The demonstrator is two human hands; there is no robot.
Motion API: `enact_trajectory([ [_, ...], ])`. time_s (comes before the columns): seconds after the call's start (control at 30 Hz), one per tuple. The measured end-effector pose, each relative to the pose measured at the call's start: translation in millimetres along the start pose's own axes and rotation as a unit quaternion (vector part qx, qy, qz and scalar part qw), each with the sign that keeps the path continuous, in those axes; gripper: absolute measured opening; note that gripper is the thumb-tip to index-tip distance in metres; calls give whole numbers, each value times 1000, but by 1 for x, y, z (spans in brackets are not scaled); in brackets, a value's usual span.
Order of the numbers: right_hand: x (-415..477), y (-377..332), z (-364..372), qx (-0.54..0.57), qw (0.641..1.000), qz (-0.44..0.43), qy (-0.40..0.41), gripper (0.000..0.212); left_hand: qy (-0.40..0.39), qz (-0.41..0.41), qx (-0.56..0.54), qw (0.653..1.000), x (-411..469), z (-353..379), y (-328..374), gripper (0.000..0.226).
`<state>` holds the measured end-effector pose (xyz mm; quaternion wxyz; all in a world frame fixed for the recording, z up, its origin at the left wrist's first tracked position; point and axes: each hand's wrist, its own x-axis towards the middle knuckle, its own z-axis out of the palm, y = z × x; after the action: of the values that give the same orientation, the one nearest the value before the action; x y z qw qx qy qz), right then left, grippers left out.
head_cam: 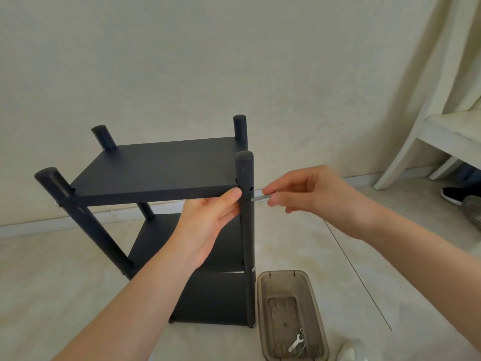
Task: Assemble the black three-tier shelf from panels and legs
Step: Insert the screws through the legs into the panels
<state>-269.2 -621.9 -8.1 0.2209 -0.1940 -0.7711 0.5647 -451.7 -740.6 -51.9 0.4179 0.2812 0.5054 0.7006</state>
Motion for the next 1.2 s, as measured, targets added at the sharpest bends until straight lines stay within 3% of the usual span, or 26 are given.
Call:
enact_trajectory([
  [0.6, -11, 0, 28, -166, 971, -79, 156, 10, -18, 27, 4, 999, -2, 1, 0, 40],
  [0.9, -6, 5, 42, -133, 969, -80, 193, 17, -14, 25, 17, 999, -4, 3, 1, 20],
  [1.2, 0, 5, 45, -85, 974, -79, 195, 15, -25, 34, 5, 999, -7, 5, 3, 20],
])
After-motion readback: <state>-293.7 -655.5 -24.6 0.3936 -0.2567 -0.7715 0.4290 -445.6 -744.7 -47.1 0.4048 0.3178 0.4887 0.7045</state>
